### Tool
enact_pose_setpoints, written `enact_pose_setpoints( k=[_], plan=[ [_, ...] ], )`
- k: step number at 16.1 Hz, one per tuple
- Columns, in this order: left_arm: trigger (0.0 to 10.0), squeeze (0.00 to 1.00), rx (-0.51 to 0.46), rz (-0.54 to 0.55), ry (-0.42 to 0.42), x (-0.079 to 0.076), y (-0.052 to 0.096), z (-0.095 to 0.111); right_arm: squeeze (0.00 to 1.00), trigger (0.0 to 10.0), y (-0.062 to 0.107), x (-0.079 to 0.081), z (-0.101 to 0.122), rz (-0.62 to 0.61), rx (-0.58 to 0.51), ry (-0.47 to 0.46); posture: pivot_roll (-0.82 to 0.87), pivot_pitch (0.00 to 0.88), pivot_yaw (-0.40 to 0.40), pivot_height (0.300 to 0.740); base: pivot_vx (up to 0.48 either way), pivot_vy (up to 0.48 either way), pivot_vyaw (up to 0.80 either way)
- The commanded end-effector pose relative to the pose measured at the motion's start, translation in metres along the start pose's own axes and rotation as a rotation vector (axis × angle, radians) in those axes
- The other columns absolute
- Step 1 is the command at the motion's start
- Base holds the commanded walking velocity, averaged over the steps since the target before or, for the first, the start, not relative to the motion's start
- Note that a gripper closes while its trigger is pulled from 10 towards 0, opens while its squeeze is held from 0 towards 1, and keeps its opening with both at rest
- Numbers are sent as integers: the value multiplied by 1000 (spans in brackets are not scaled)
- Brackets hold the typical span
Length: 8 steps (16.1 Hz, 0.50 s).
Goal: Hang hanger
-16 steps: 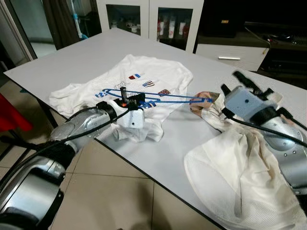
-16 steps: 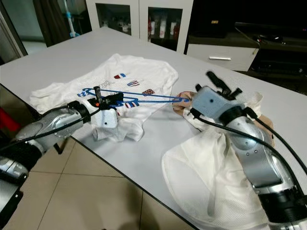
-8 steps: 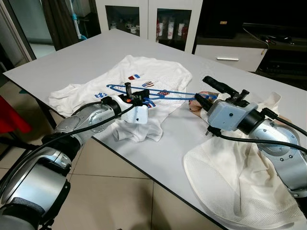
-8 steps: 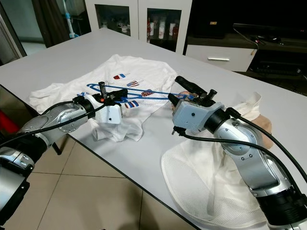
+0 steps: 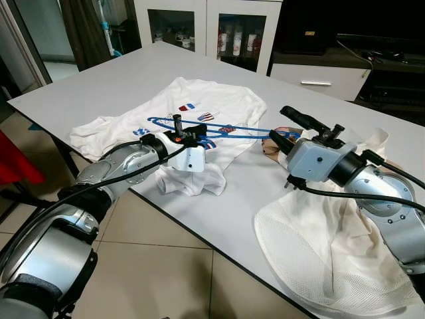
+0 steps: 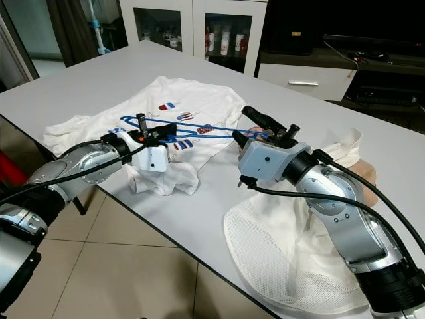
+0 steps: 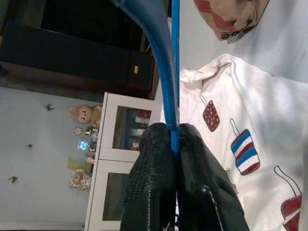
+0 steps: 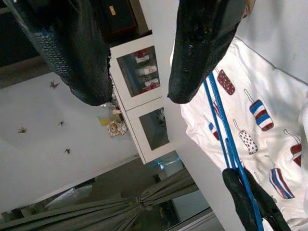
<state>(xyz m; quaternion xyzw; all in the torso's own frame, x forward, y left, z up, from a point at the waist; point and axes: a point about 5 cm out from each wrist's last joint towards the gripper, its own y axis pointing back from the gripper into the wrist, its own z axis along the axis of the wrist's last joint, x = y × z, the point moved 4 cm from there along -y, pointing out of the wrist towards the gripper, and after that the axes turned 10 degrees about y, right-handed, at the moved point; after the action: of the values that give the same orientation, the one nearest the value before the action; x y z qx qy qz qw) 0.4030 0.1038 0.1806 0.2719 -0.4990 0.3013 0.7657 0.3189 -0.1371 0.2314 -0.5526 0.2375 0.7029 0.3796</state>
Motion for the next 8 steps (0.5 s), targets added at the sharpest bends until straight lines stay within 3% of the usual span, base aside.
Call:
enact_pose_setpoints(
  k=[1, 6, 7, 8],
  plan=[
    [10000, 0, -10, -1, -12, 2, -2, 3, 0, 10000, 0, 3, 5, 15, -21, -9, 6, 22, -10, 740, 0, 0, 0],
    [10000, 0, -10, -1, -12, 2, -2, 3, 0, 10000, 0, 3, 5, 15, -21, -9, 6, 22, -10, 740, 0, 0, 0],
    [10000, 0, -140, -60, 70, -24, -8, 28, 0, 10000, -4, 56, -11, 151, 31, -16, 24, 20, -8, 740, 0, 0, 0],
    [10000, 0, -178, -74, 96, -31, -8, 36, 0, 10000, -3, 70, -15, 181, 52, -13, 23, 21, -6, 740, 0, 0, 0]
  ],
)
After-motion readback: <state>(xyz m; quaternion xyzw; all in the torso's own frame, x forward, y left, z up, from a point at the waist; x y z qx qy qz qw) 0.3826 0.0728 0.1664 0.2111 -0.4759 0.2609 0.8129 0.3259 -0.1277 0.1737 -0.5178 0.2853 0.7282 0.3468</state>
